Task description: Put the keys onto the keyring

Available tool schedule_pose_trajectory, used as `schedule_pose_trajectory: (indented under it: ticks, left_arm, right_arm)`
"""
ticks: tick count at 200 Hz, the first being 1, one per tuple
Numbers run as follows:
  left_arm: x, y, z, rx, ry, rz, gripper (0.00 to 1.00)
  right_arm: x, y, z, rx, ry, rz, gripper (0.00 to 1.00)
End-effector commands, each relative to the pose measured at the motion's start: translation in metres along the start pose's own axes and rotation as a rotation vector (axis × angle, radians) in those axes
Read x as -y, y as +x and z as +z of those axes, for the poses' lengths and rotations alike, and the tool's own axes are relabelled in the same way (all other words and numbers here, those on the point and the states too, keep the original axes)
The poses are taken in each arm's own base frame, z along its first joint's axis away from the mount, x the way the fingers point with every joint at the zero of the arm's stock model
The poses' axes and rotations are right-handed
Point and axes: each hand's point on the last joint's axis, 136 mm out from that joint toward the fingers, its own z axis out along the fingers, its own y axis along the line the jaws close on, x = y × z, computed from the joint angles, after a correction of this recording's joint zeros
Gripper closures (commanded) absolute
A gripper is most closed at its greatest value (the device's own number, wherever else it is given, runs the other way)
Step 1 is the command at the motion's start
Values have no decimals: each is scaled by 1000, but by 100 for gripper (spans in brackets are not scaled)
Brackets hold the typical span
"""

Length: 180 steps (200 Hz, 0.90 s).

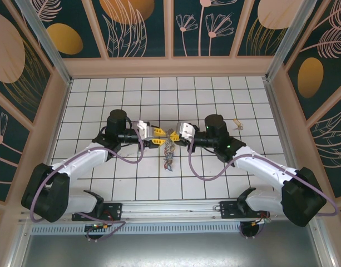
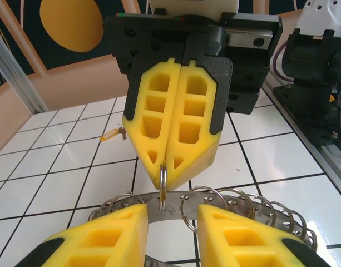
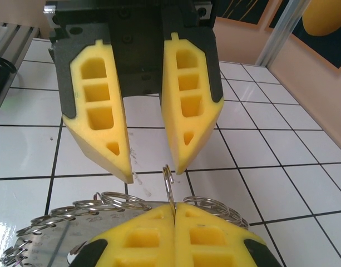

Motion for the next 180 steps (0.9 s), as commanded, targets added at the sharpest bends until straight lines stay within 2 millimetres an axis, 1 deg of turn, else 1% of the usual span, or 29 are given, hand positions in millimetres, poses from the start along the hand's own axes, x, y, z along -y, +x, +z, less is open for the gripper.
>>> schedule_pose_trajectory:
  ticks: [1,45,52,63,76,82,95,100,106,116,125,150,180]
  left_arm:
    - [0,-10,2,31,20,33,70]
    - [-2,-13,1,37,11,40,72]
    - [-2,-14,1,40,11,44,75]
    - [-1,-16,0,46,18,47,86]
    - [0,-15,1,46,24,46,92]
    - [1,-13,1,43,27,43,93]
    - [2,-12,1,38,26,37,92]
    - [2,-11,1,35,26,33,89]
    - [2,-10,1,32,25,29,83]
    - [3,-8,0,26,24,18,76]
    - [4,-6,0,19,26,16,73]
    - [3,-2,1,5,20,-6,73]
    - [3,-1,1,4,21,-7,79]
  right_arm:
    - [1,-26,0,103,-14,-42,100]
    - [-2,-27,9,106,-48,-42,100]
    - [-2,-27,11,105,-50,-42,100]
    - [-2,-27,12,105,-51,-42,100]
    - [-2,-27,13,106,-50,-41,100]
    - [-1,-28,13,111,-47,-43,100]
    - [-1,-30,12,119,-44,-44,100]
    - [-1,-30,12,122,-41,-42,100]
    - [0,-31,12,126,-39,-44,100]
    - [0,-32,11,129,-36,-44,100]
    - [0,-33,10,130,-34,-44,100]
    - [-2,-33,8,133,-35,-44,100]
    - [-3,-35,6,137,-34,-44,100]
